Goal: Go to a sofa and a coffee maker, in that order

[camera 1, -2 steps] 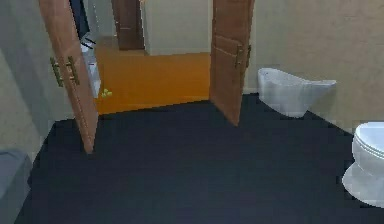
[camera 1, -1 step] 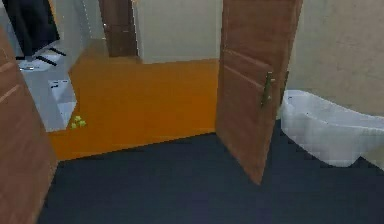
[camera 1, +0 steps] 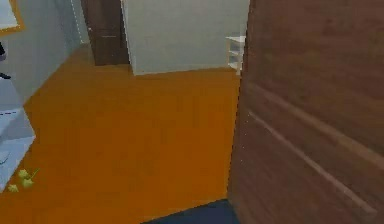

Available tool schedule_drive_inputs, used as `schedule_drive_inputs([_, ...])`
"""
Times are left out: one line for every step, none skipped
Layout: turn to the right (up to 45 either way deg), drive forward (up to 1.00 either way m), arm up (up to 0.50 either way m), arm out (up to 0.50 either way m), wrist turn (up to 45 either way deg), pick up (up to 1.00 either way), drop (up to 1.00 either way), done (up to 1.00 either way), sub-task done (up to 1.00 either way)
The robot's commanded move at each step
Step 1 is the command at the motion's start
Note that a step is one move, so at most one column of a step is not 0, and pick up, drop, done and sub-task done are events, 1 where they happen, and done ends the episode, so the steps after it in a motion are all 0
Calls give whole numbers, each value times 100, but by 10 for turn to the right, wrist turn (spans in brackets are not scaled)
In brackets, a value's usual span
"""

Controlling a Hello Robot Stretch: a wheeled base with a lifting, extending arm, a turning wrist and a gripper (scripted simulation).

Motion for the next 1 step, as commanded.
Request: schedule_drive_inputs([0,100,0,0,0,0,0,0,0])
